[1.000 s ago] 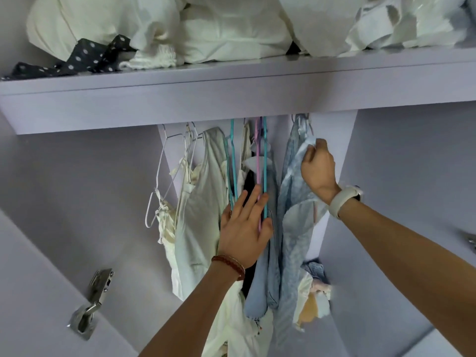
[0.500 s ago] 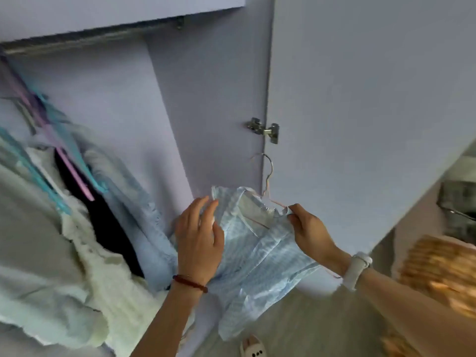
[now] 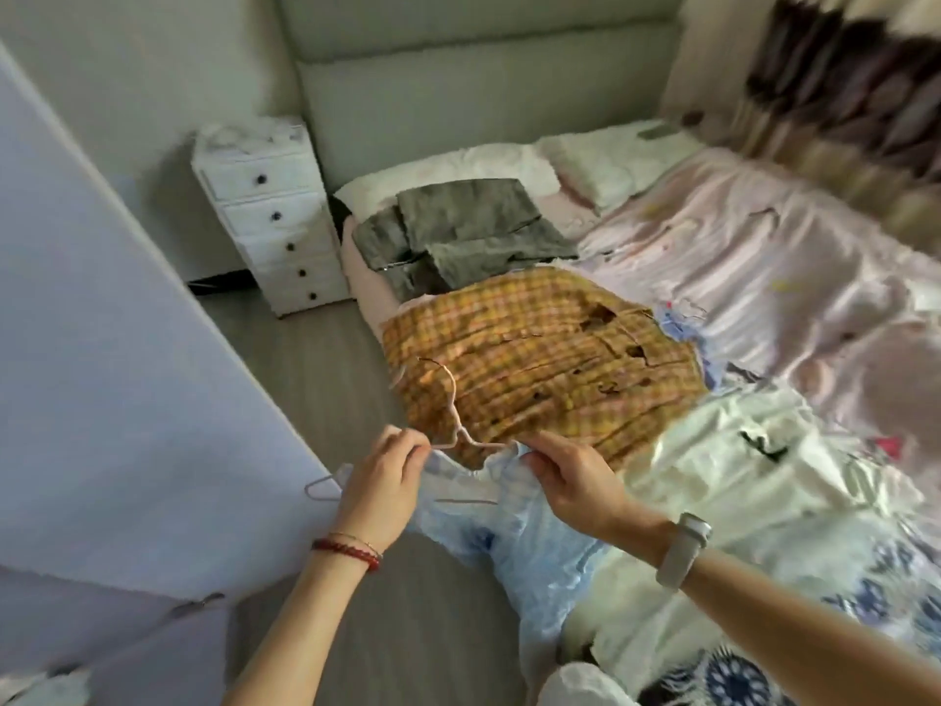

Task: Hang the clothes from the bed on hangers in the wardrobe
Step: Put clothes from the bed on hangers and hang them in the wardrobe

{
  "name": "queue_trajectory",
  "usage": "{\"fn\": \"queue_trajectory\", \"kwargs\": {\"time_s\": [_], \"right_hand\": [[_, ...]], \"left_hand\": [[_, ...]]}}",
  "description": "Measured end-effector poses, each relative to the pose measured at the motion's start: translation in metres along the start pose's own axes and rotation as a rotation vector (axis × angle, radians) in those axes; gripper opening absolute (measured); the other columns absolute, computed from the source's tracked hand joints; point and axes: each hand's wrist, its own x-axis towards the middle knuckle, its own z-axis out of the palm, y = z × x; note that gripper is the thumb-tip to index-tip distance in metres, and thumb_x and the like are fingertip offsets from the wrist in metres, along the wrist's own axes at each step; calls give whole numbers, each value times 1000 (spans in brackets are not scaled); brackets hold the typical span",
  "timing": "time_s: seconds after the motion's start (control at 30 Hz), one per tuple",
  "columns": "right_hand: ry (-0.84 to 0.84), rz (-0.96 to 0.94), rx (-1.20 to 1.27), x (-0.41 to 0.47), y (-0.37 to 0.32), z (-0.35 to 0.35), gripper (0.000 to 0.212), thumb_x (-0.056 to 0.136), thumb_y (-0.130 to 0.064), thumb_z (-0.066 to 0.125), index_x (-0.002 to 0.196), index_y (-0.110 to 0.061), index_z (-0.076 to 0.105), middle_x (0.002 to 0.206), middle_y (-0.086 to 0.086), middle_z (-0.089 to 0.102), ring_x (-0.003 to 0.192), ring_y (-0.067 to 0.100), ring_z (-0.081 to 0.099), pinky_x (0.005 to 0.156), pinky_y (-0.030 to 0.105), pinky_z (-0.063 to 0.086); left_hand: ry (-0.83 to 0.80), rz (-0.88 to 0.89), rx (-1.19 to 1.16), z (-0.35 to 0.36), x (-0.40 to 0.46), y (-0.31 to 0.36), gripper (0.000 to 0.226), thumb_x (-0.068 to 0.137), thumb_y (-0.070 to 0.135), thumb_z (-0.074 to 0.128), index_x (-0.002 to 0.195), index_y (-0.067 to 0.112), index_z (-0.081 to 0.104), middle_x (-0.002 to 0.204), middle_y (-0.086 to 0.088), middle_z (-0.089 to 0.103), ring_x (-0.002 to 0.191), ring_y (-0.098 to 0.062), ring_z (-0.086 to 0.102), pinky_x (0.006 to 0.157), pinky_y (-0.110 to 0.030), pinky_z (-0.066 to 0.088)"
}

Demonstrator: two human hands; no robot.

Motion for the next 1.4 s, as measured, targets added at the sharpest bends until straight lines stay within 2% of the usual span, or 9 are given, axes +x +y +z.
{"fn": "queue_trajectory", "kwargs": {"time_s": [0.13, 0.3, 0.47, 0.6, 0.77, 0.93, 1.07, 1.17, 1.4], "right_hand": [[184, 272, 66, -42, 68, -53, 24, 86, -20, 45, 92, -1, 59, 68, 3, 56, 62, 9, 48, 55, 15, 33], [259, 641, 10, -127, 149, -88, 23, 93, -25, 47, 76, -10, 48, 56, -11, 40, 50, 8, 36, 55, 31, 31], [440, 772, -19, -174, 164, -109, 18, 93, -16, 49, 80, -5, 54, 57, -13, 42, 45, 3, 37, 46, 17, 31], [733, 826, -179, -166, 165, -143, 15, 90, -12, 53, 83, -1, 59, 58, -15, 41, 44, -2, 34, 43, 12, 25], [967, 904, -424, -153, 182, -204, 19, 89, -18, 51, 88, -1, 60, 68, 15, 62, 58, 32, 57, 50, 27, 30], [1089, 900, -376, -150, 234, -265, 15, 90, -16, 54, 96, -2, 56, 75, 17, 64, 69, 40, 58, 59, 44, 43], [1105, 988, -273, -155, 315, -298, 16, 90, -18, 54, 98, -4, 57, 87, 16, 67, 81, 37, 60, 65, 36, 40], [1000, 1103, -208, -162, 397, -299, 20, 91, -20, 53, 102, -5, 58, 97, 16, 67, 90, 37, 59, 66, 34, 38], [710, 1281, -65, -190, 550, -238, 24, 94, -22, 47, 111, -9, 57, 110, 19, 61, 101, 37, 56, 75, 37, 41]], "left_hand": [[-80, 198, -39, 82, 57, 62, 29, 90, 29, 41, 81, 12, 62, 81, 5, 53, 72, -16, 55, 64, -23, 36], [-204, 528, 10, 180, 102, 145, 36, 89, 29, 36, 77, 10, 63, 76, -7, 62, 60, -29, 60, 56, -32, 41], [-302, 629, -52, 236, 113, 206, 35, 88, 29, 37, 77, 9, 64, 79, -10, 62, 67, -31, 59, 64, -34, 32], [-196, 711, -115, 262, 142, 253, 30, 86, 32, 44, 76, 11, 64, 73, -7, 61, 69, -28, 59, 69, -34, 32], [-89, 800, -159, 302, 182, 320, 28, 83, 30, 49, 75, 10, 66, 71, -13, 62, 67, -33, 60, 69, -41, 45], [-47, 731, -180, 350, 203, 389, 30, 85, 29, 44, 86, 10, 68, 83, -17, 63, 78, -37, 60, 77, -48, 43], [-160, 718, -58, 406, 215, 410, 51, 83, 33, 34, 121, 12, 59, 122, -17, 56, 112, -35, 52, 98, -52, 30], [-439, 663, 169, 461, 203, 386, 53, 90, 35, 35, 141, 19, 35, 149, -11, 29, 137, -27, 26, 109, -50, 11], [-927, 470, 535, 577, 162, 316, 55, 97, 43, 27, 146, 37, 2, 155, 3, -11, 142, -21, -12, 112, -54, -4]]}}
